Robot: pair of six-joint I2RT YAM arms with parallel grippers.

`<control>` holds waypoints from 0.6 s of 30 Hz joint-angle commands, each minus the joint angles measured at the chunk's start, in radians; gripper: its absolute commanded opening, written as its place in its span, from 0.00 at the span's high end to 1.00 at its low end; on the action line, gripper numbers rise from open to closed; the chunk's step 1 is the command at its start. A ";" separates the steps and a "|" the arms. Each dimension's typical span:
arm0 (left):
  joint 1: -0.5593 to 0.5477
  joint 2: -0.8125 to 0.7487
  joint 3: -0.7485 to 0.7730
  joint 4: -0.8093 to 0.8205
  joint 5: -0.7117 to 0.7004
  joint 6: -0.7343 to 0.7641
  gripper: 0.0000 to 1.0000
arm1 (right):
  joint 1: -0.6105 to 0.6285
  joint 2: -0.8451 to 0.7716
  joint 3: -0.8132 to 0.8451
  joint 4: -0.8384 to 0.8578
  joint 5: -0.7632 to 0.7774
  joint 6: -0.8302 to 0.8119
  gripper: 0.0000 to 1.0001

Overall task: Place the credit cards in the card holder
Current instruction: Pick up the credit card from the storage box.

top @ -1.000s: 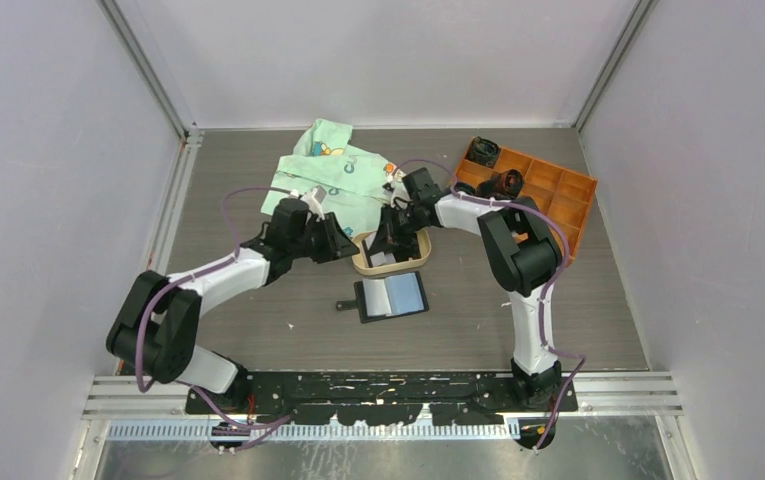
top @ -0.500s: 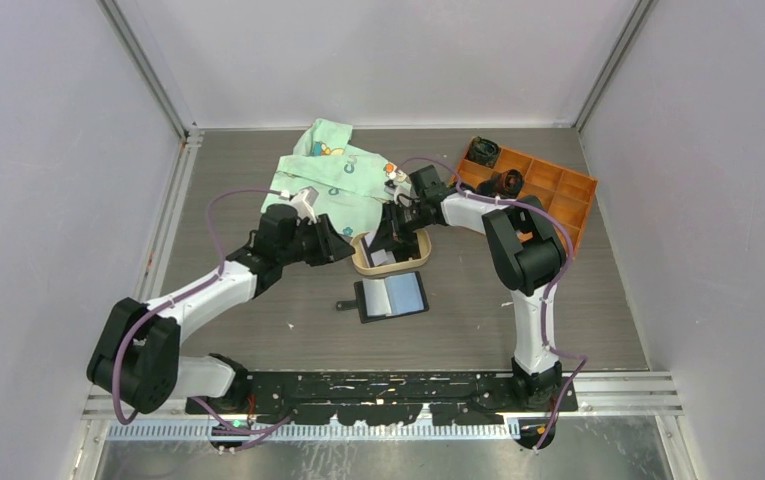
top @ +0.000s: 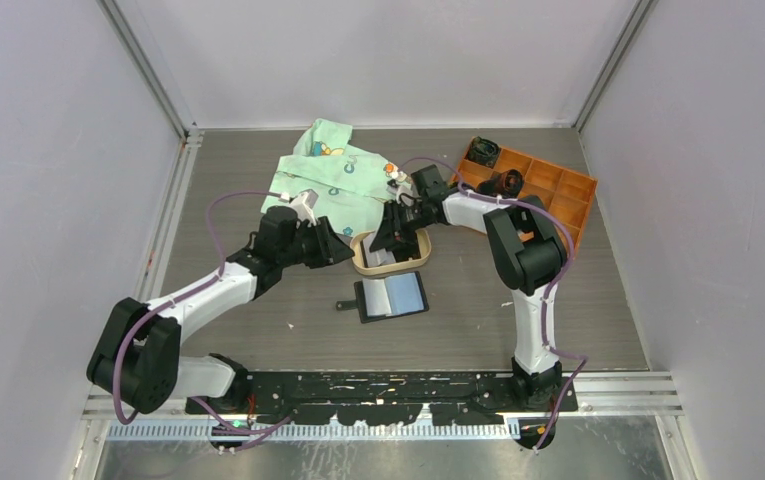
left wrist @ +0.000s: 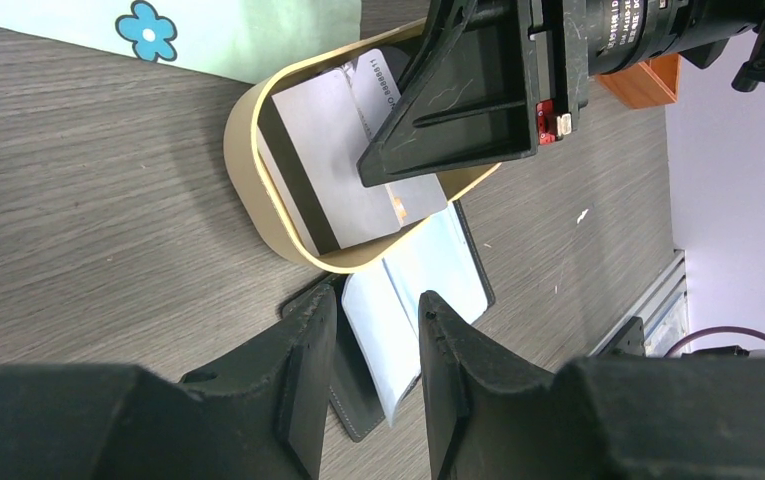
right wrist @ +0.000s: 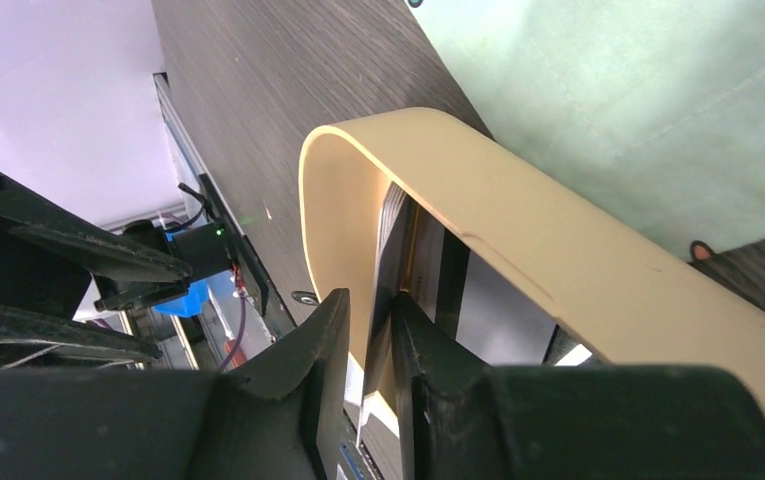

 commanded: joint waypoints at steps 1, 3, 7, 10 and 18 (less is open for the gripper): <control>0.003 -0.035 -0.006 0.031 0.001 0.010 0.63 | -0.013 -0.026 0.017 -0.006 0.003 -0.012 0.72; 0.004 -0.037 -0.006 0.030 0.001 0.010 0.63 | -0.018 -0.029 0.017 -0.012 0.004 -0.013 0.72; 0.004 -0.042 -0.008 0.030 0.003 0.010 0.63 | -0.028 -0.034 0.014 -0.016 0.002 -0.015 0.72; 0.004 -0.042 -0.008 0.030 0.005 0.009 0.63 | -0.031 -0.030 0.016 -0.026 0.003 -0.021 0.72; 0.003 -0.051 -0.009 0.023 0.006 0.008 0.63 | -0.054 -0.033 0.015 -0.053 0.018 -0.038 0.73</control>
